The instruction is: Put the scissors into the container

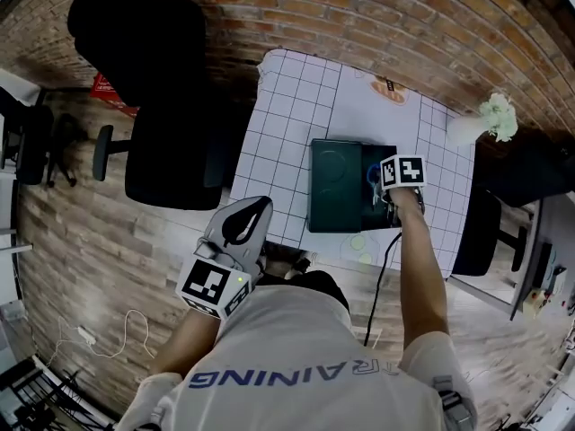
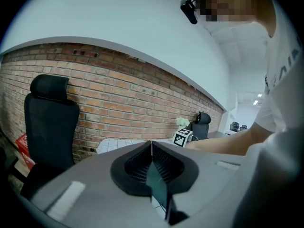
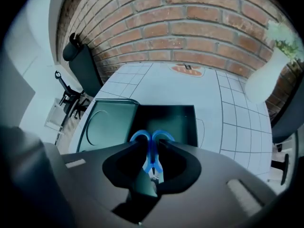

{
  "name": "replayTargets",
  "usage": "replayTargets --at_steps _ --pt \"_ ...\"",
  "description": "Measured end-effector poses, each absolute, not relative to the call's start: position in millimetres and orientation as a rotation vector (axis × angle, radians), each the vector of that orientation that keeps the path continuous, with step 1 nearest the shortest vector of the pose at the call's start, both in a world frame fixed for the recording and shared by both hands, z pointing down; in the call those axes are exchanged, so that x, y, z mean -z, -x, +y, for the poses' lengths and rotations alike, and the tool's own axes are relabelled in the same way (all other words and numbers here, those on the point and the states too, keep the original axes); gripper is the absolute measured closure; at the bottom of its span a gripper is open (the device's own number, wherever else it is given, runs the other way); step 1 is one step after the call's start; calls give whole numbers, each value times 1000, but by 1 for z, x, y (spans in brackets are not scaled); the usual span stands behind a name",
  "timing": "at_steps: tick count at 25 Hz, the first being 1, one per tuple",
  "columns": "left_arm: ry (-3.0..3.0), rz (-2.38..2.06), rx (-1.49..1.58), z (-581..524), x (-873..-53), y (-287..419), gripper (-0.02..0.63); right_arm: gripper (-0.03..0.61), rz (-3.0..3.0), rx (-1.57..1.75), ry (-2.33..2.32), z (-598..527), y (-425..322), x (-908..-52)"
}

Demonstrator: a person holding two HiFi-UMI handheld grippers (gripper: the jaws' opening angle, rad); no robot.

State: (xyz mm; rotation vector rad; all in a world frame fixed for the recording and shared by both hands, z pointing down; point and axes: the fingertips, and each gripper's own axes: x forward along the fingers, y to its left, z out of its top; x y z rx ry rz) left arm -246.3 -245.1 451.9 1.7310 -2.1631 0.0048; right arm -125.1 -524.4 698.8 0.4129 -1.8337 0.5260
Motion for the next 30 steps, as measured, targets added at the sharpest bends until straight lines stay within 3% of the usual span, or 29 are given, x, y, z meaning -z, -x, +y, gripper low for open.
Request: replayTargets --at_steps 8,11,15,22,24,30 --pt "-1715 -2137 18 -233 -456 255 614 472 -1708 -569 -405 -524 117 -736" --pt "-1725 -2129 4 -232 -459 253 614 390 -1747 -590 -393 -522 117 -728" --pt "-1783 -2127 -4 -237 -451 249 614 387 -1924 -639 -470 -526 113 -680" --pt "-1918 -2113 -12 -257 -426 244 615 416 -2373 -581 -636 -502 98 -544" --pt "-1966 -2103 -11 -266 -416 243 614 465 -2492 -527 -720 -494 89 -503" --pt "-2110 -2071 -9 -290 -386 235 615 508 -2696 -392 -874 -464 60 -416"
